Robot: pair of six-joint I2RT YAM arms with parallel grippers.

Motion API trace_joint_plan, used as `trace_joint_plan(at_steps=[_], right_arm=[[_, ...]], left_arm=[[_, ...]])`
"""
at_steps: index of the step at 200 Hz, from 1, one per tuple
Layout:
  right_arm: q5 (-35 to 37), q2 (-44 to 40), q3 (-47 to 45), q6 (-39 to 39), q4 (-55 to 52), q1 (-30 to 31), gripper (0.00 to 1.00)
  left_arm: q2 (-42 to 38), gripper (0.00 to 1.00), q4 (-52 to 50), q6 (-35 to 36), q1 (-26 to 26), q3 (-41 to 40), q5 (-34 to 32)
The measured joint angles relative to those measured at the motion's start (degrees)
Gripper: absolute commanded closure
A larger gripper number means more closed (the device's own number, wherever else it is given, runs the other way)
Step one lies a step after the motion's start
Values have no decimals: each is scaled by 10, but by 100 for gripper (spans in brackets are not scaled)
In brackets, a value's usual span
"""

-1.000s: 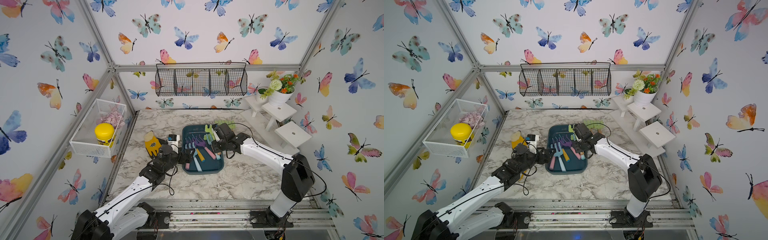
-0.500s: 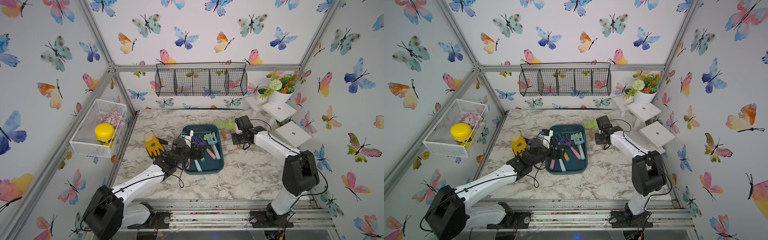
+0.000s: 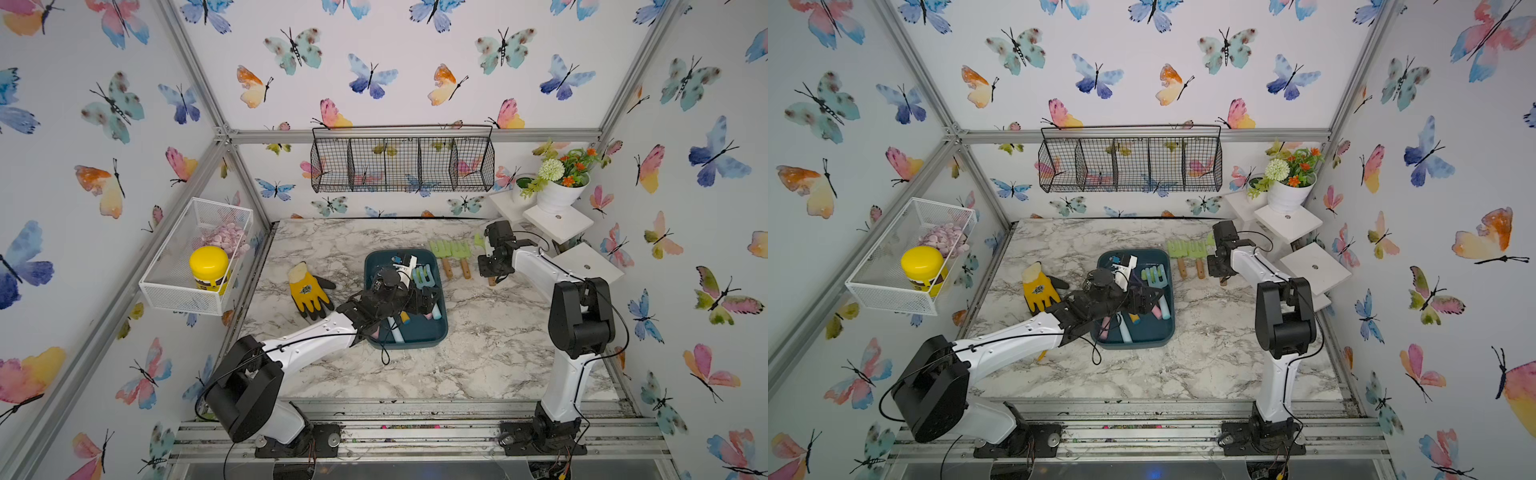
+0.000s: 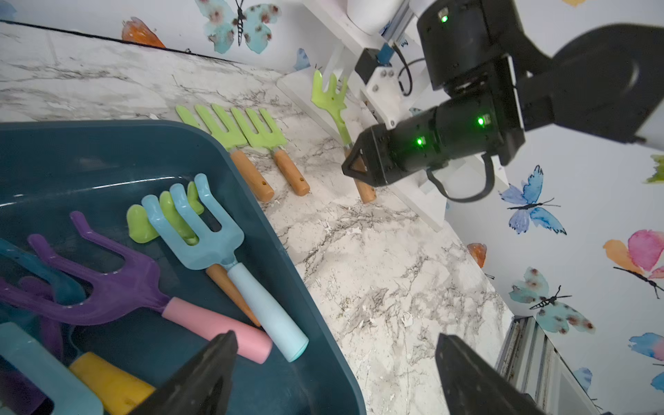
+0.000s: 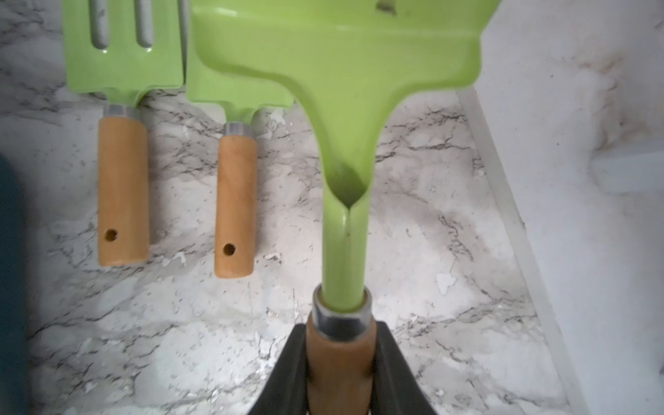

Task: Take the hand rake out of the storage box
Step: Place the rake at the center of the board.

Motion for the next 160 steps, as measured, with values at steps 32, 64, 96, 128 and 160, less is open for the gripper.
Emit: trace_joint_plan(at_steps=[32, 64, 96, 128, 160], right_arm=[[-12, 59, 59, -11, -1, -14, 80], [-22, 111, 119, -16, -3, -19, 79], [-32, 158, 187, -22, -12, -23, 79], [-45, 174, 205, -26, -17, -25, 78], [-57, 182, 205, -26, -21, -33, 77]], left_arm=[[4, 8, 2, -1, -14, -4, 7], [4, 8, 2, -2, -21, -4, 7], [14, 8, 5, -2, -23, -4, 7], [30, 8, 7, -4, -31, -4, 7], [40, 8, 10, -7, -35, -4, 14]])
